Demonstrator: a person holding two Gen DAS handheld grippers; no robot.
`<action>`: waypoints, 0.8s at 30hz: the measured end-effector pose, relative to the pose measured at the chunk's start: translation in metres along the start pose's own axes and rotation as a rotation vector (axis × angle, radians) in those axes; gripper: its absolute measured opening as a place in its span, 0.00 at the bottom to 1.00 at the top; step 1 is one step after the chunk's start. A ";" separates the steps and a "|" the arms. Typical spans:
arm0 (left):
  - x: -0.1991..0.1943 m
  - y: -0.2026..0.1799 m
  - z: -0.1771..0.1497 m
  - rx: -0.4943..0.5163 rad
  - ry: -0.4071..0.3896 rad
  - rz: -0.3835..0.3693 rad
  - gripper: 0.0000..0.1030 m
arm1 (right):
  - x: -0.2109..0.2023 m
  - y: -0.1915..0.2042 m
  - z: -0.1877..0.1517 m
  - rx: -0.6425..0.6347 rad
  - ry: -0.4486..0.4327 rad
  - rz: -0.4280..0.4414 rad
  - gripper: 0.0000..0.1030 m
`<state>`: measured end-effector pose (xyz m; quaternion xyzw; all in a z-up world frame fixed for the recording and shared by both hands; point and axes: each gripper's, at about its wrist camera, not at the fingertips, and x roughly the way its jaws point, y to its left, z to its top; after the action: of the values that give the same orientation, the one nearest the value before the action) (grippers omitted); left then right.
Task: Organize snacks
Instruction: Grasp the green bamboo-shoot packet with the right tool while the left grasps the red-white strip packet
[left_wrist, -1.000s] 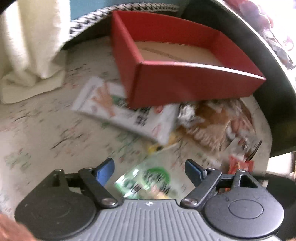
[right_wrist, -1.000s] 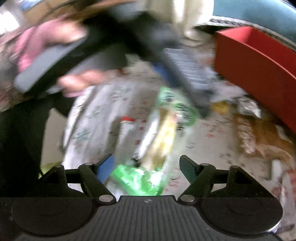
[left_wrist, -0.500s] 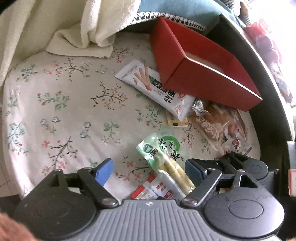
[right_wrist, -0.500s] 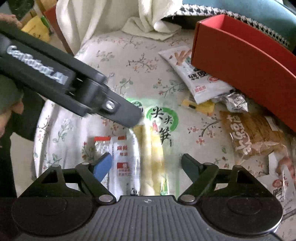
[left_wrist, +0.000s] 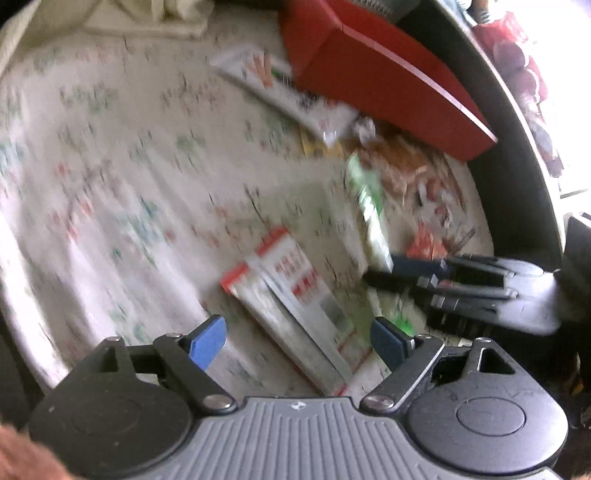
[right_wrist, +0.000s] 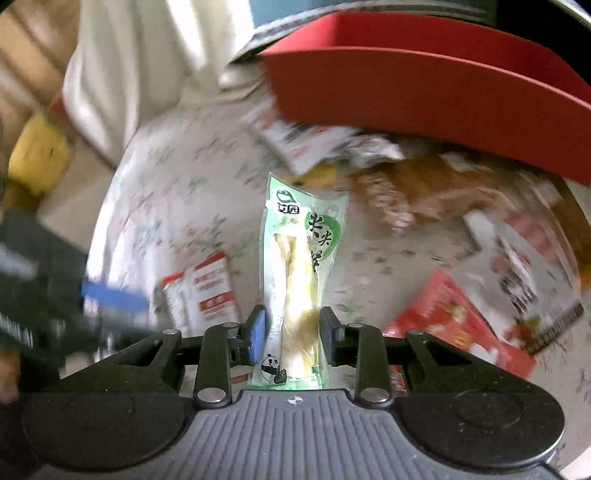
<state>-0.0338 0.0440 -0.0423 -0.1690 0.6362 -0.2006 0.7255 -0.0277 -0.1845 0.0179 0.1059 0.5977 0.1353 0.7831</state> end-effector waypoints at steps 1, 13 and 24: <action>0.004 -0.003 -0.005 -0.015 0.005 0.008 0.77 | -0.003 -0.003 0.000 0.008 -0.020 0.002 0.37; 0.045 -0.071 -0.019 -0.129 -0.114 0.355 0.93 | -0.050 -0.018 0.000 -0.011 -0.204 0.008 0.37; 0.064 -0.105 -0.031 -0.013 -0.131 0.545 0.80 | -0.073 -0.029 -0.010 -0.026 -0.262 0.019 0.33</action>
<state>-0.0651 -0.0785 -0.0488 -0.0090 0.6111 0.0174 0.7913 -0.0532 -0.2371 0.0723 0.1181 0.4873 0.1354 0.8545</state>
